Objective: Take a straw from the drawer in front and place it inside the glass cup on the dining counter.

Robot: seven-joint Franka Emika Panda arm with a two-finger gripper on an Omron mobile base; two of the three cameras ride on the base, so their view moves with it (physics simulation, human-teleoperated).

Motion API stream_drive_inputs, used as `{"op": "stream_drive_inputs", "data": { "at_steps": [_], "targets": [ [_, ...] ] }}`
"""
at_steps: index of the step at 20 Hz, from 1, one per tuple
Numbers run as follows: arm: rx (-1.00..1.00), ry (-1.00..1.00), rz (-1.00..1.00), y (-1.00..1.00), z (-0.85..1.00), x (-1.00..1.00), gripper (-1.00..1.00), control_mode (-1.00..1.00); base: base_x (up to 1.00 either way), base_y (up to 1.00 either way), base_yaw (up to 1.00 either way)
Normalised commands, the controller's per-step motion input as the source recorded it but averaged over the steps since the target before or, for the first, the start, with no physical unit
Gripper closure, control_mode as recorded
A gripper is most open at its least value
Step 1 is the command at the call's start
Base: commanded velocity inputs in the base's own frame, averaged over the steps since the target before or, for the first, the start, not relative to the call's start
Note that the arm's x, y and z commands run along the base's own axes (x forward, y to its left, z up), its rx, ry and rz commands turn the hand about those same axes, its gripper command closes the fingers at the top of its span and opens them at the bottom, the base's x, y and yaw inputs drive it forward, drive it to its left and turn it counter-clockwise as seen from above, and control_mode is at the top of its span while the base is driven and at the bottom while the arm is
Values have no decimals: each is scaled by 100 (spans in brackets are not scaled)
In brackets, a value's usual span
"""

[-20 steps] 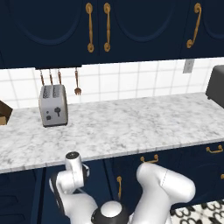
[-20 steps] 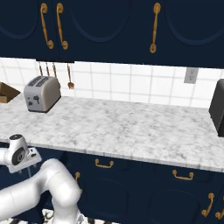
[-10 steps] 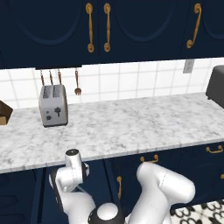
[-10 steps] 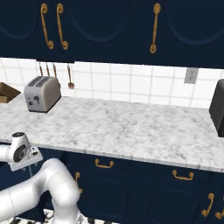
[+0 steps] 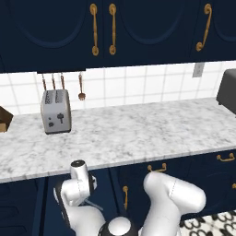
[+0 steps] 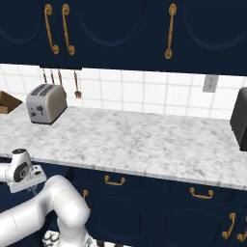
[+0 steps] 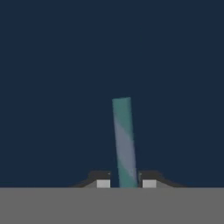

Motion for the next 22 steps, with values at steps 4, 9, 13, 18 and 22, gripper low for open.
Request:
{"op": "stream_drive_inputs", "data": {
  "at_steps": [4,9,13,18,22],
  "targets": [
    [0,1,0,10,-58,-69,100,-100,0,0,0],
    [11,-7,-1,1,21,-8,100,-100,0,0,0],
    [21,-24,-12,0,100,-46,100,-100,0,0,0],
    [11,-20,-21,0,100,-57,100,-100,0,0,0],
    [6,-19,-25,0,100,-61,100,-100,0,0,0]
  ]
}}
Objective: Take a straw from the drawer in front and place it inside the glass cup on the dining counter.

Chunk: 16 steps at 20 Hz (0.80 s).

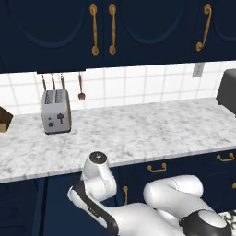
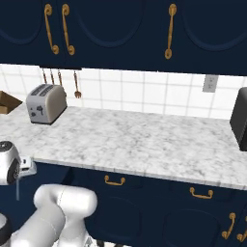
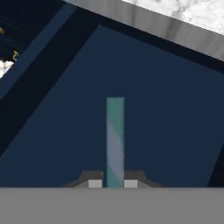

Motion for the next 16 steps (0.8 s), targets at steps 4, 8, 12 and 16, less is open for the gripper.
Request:
{"op": "stream_drive_inputs", "data": {
  "at_steps": [4,8,12,16],
  "targets": [
    [5,-30,-35,-2,100,-29,100,-100,0,0,0],
    [2,-32,-38,-23,100,-5,100,-100,0,0,0],
    [9,-15,-32,-63,100,0,100,-100,0,0,0],
    [17,1,-22,-75,100,1,100,-100,0,0,0]
  ]
}}
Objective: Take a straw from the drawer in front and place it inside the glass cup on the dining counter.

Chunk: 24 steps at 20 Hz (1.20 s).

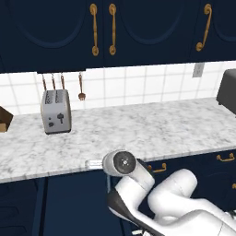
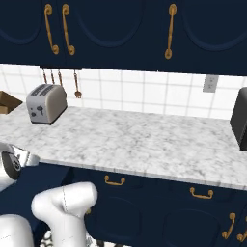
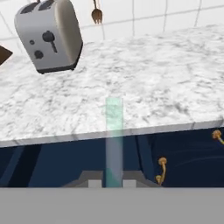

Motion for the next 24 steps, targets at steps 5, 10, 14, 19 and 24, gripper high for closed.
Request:
{"op": "stream_drive_inputs", "data": {
  "at_steps": [5,10,14,19,24],
  "targets": [
    [27,22,-28,-95,99,-1,100,-100,0,0,0],
    [26,16,-46,-100,96,-10,100,-100,0,0,0],
    [13,2,-39,-80,43,-24,100,-100,0,0,0],
    [0,-10,-21,-17,0,-13,100,-100,0,0,0],
    [0,-8,-2,0,0,0,100,-100,0,0,0]
  ]
}}
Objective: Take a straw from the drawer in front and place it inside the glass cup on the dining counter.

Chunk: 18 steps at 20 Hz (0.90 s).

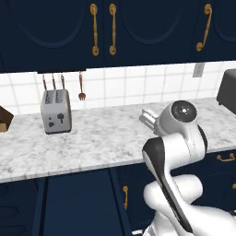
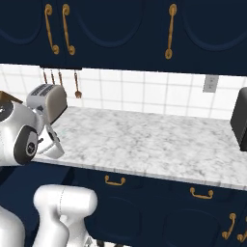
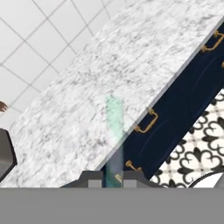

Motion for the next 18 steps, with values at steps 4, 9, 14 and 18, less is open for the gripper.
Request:
{"op": "stream_drive_inputs", "data": {
  "at_steps": [4,9,14,18],
  "targets": [
    [0,-6,-1,0,0,-1,100,-100,0,0,0],
    [0,-3,-1,0,0,-2,100,100,-12,-24,-18],
    [0,0,0,0,0,0,100,100,0,-76,-34],
    [0,0,0,0,0,0,100,100,0,-75,-45]
  ]
}}
